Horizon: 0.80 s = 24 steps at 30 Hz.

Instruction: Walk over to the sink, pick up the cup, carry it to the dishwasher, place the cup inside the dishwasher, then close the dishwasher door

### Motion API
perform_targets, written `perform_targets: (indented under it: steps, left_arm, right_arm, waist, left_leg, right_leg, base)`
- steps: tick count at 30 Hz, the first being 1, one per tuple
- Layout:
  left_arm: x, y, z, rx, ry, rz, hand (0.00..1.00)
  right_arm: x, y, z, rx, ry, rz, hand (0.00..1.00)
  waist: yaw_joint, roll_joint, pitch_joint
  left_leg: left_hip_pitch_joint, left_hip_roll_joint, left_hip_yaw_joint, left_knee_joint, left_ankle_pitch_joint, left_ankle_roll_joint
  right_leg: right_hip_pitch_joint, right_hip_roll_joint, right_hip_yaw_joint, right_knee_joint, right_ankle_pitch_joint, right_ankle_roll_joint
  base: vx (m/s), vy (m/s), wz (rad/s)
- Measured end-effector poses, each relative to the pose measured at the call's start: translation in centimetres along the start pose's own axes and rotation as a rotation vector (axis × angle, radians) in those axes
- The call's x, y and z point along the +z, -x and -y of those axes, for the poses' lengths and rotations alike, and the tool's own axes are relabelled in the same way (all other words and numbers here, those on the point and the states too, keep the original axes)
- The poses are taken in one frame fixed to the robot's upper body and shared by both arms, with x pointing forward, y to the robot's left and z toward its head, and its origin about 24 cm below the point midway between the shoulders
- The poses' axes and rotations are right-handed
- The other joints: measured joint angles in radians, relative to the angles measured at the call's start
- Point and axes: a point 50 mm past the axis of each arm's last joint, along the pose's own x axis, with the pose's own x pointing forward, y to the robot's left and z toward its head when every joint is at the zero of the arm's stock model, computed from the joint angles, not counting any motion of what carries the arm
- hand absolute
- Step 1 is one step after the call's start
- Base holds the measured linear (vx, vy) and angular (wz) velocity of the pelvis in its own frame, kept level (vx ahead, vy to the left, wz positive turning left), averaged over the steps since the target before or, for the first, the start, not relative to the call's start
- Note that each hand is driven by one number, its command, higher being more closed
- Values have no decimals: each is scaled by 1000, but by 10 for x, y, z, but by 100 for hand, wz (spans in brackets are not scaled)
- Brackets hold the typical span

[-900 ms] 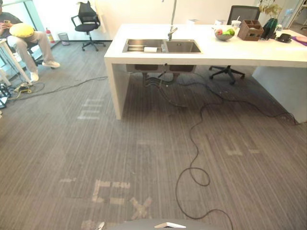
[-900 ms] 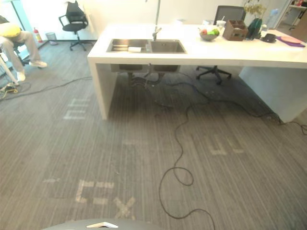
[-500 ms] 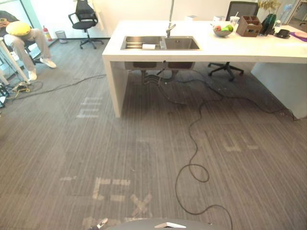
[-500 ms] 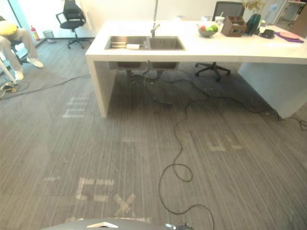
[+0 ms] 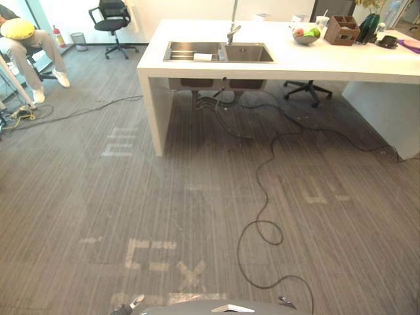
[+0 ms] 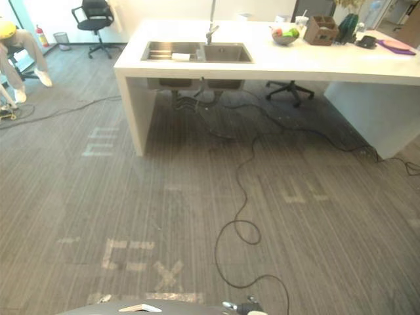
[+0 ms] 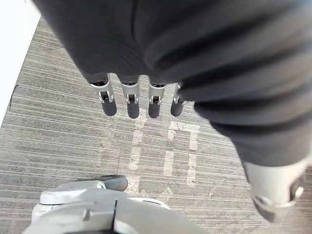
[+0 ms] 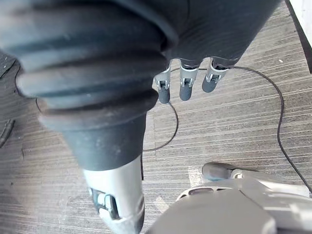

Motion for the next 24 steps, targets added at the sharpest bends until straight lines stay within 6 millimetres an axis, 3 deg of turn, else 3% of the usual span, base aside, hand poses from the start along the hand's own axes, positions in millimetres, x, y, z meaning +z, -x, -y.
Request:
perform_targets:
  steps: [9, 12, 13, 14, 16, 17, 20, 24]
  left_arm:
    - [0, 0, 0, -1, 4, 14, 0]
    - [0, 1, -2, 6, 12, 19, 0]
    - [0, 1, -4, 12, 24, 18, 0]
    - [0, 1, -3, 16, 32, 18, 0]
    - [1, 0, -7, 43, 101, 26, 0]
    - [1, 1, -8, 50, 124, 25, 0]
    - [-1, 1, -14, 95, 220, 19, 0]
    - [3, 0, -10, 105, 306, 23, 0]
  right_arm:
    - [4, 0, -1, -6, 46, 38, 0]
    - [7, 0, -2, -28, 16, 52, 0]
    - [8, 0, -3, -27, -5, 63, 0]
    - [8, 0, -2, -31, -12, 63, 0]
    - [21, -1, -2, -31, -48, 108, 0]
    - [19, 0, -3, -30, -53, 103, 0]
    - [9, 1, -9, -26, -151, 64, 0]
    - [-5, 4, -4, -50, -245, 38, 0]
  waist:
    - [-1, 0, 7]
    - [-8, -12, 25]
    - [-8, -19, 27]
    - [-5, -20, 33]
    - [-10, -16, 78]
    - [-10, -25, 82]
    - [-10, -36, 89]
    - [-4, -11, 125]
  left_leg:
    - [18, -3, -1, 0, -1, 4]
    - [35, -23, -20, 0, -21, 21]
    - [37, -33, -23, 0, -28, 31]
    - [38, -37, -23, 0, -30, 37]
    - [68, -41, -26, 1, -32, 62]
    - [76, -41, -30, 1, -34, 66]
    - [85, -19, -67, 10, -49, 64]
    - [53, 57, -84, 176, -183, 24]
  right_leg:
    - [3, -6, 0, 27, -10, 6]
    - [-73, -53, -13, 246, -133, 61]
    - [-113, -82, -18, 360, -162, 103]
    - [-147, -96, -21, 432, -164, 106]
    - [-276, -153, -29, 717, -156, 73]
    - [-288, -159, -31, 743, -173, 74]
    - [-318, -150, -43, 648, -212, 70]
    - [-355, -101, -32, 346, -79, 73]
  base:
    - [-3, 1, 1]
    - [-31, 39, 20]
    - [-5, 48, 13]
    - [-17, 81, 9]
    - [-5, 67, 11]
    - [50, 43, 21]
    - [131, 1, 34]
    - [270, -107, 7]
